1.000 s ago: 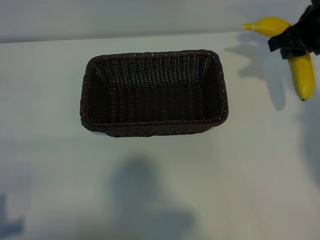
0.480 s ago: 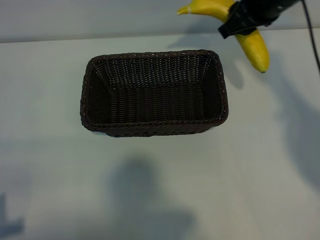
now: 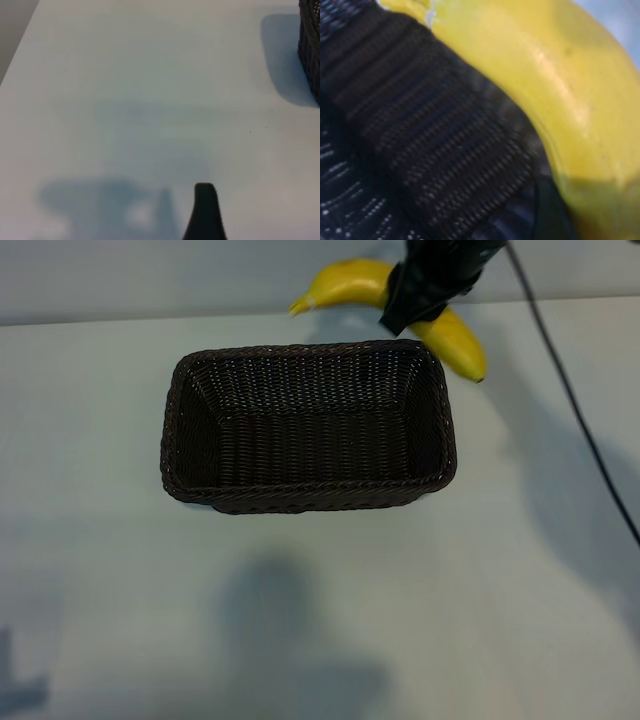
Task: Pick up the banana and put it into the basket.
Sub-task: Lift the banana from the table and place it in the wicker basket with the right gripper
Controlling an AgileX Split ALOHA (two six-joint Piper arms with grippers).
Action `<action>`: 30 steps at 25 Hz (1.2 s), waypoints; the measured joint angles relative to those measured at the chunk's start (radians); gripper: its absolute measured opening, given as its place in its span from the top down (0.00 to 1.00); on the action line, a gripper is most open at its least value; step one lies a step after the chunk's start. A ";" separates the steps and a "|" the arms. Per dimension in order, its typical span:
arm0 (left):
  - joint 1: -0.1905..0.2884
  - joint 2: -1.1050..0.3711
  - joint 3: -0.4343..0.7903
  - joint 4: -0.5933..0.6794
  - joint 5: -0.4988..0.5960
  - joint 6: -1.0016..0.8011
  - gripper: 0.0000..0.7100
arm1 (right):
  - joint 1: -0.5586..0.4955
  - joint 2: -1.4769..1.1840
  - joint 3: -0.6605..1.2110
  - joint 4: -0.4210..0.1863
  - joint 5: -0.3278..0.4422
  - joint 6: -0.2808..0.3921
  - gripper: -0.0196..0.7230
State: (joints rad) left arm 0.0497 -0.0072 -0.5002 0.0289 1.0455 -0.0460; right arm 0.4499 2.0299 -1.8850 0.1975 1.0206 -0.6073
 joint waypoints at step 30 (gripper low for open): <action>0.000 0.000 0.000 0.000 0.000 0.004 0.19 | 0.219 0.212 -0.008 -0.086 -0.133 -0.095 0.40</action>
State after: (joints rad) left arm 0.0497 -0.0072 -0.5002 0.0289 1.0455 -0.0420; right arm 0.6691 2.2424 -1.8928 0.1112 0.8878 -0.7020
